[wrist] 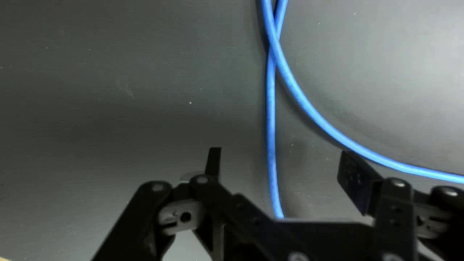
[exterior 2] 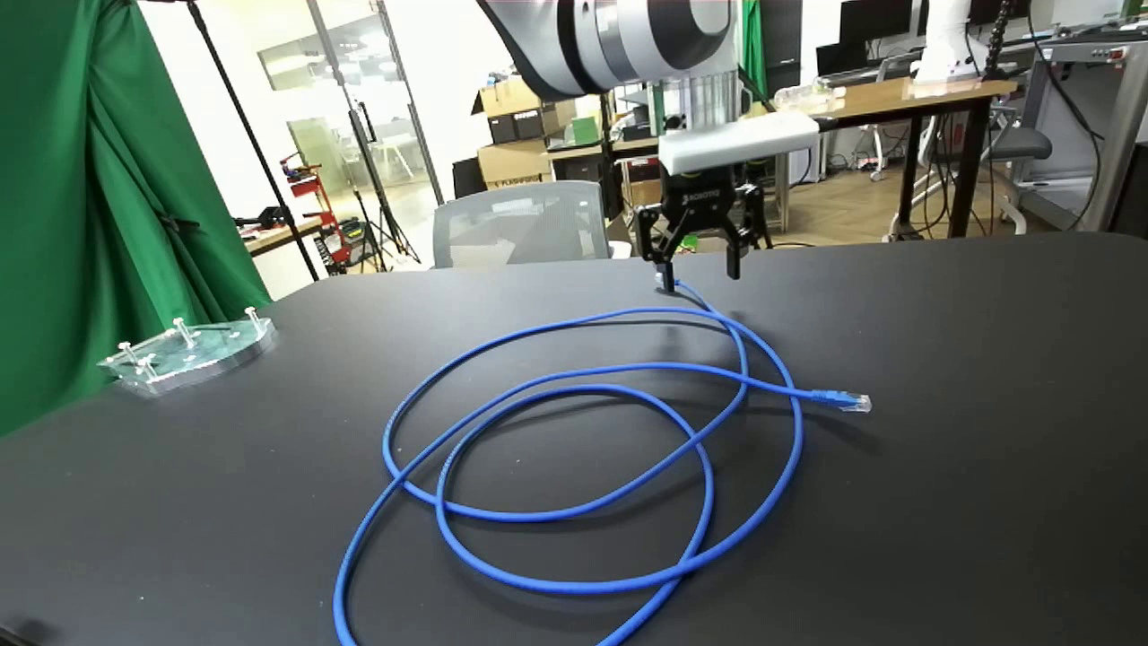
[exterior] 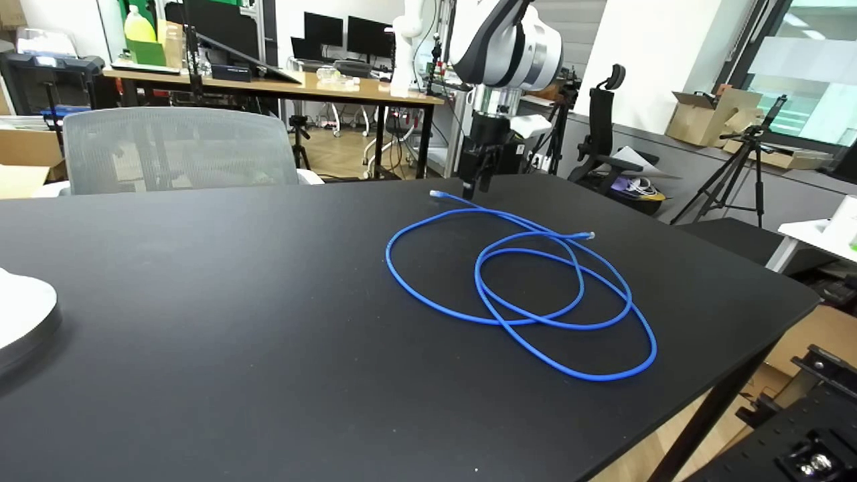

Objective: Move the cable forwards

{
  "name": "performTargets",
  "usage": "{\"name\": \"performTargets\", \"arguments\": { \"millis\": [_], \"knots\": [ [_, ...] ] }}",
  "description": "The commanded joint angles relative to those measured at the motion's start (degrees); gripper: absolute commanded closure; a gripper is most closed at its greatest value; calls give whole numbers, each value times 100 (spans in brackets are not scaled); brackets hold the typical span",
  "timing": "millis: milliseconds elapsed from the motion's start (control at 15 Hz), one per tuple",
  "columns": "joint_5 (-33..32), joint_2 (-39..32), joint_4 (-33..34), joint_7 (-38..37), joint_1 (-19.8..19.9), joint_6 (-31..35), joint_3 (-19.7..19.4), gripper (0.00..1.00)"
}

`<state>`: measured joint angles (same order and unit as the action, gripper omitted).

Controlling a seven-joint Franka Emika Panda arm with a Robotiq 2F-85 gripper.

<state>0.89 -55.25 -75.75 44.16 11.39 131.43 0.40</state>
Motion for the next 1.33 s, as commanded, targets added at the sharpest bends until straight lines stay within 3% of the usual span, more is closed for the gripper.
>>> {"name": "performTargets", "arguments": {
  "millis": [0, 400, 533, 1067, 1200, 1267],
  "knots": [
    [-149, -269, 517, -211, -14, -360, 44, 47],
    [-236, -544, 957, -224, -66, -605, 32, 89],
    [-250, -638, 1105, -233, -78, -683, 21, 99],
    [-266, -901, 1573, -194, -54, -956, 44, 100],
    [-266, -933, 1658, -192, -55, -1040, 47, 74],
    [-271, -955, 1707, -198, -60, -1097, 43, 69]
  ]
}}
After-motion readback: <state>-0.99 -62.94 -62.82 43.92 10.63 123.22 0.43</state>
